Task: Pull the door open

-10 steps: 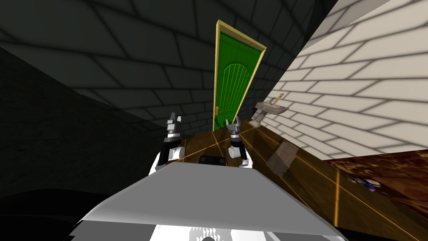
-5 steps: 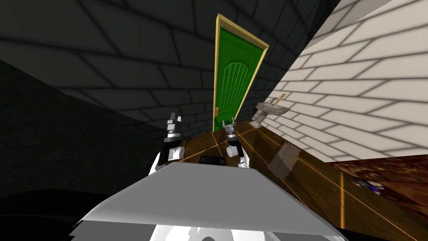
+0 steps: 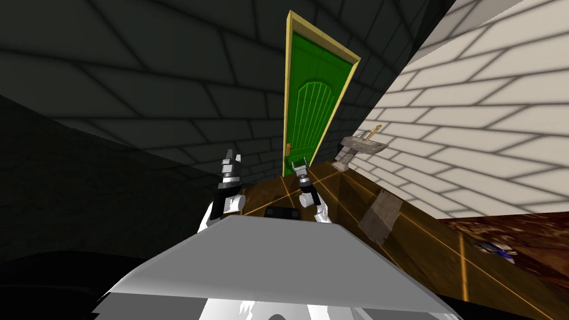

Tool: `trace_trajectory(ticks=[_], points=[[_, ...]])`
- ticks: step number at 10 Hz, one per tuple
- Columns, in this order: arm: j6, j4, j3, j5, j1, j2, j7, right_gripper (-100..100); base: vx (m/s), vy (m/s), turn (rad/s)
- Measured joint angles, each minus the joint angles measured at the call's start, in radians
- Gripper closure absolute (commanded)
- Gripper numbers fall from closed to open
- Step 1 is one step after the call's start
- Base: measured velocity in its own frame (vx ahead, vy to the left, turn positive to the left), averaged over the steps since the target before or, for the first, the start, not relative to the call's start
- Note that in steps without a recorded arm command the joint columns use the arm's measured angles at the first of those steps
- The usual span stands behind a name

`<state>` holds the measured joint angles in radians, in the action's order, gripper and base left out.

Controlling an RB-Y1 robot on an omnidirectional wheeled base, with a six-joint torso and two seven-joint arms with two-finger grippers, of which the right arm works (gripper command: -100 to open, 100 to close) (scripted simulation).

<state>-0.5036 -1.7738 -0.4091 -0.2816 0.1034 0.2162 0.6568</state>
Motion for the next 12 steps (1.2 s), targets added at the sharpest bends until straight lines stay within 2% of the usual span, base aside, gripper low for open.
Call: trace_trajectory(ticks=[9, 12], points=[[-0.013, 0.207, -0.119, -0.137, -0.142, 0.063, 0.215, -100, 0.097, -0.001, -0.003], [-0.018, 0.268, -0.16, -0.182, -0.18, 0.086, 0.285, -100, 0.093, 0.002, -0.003]])
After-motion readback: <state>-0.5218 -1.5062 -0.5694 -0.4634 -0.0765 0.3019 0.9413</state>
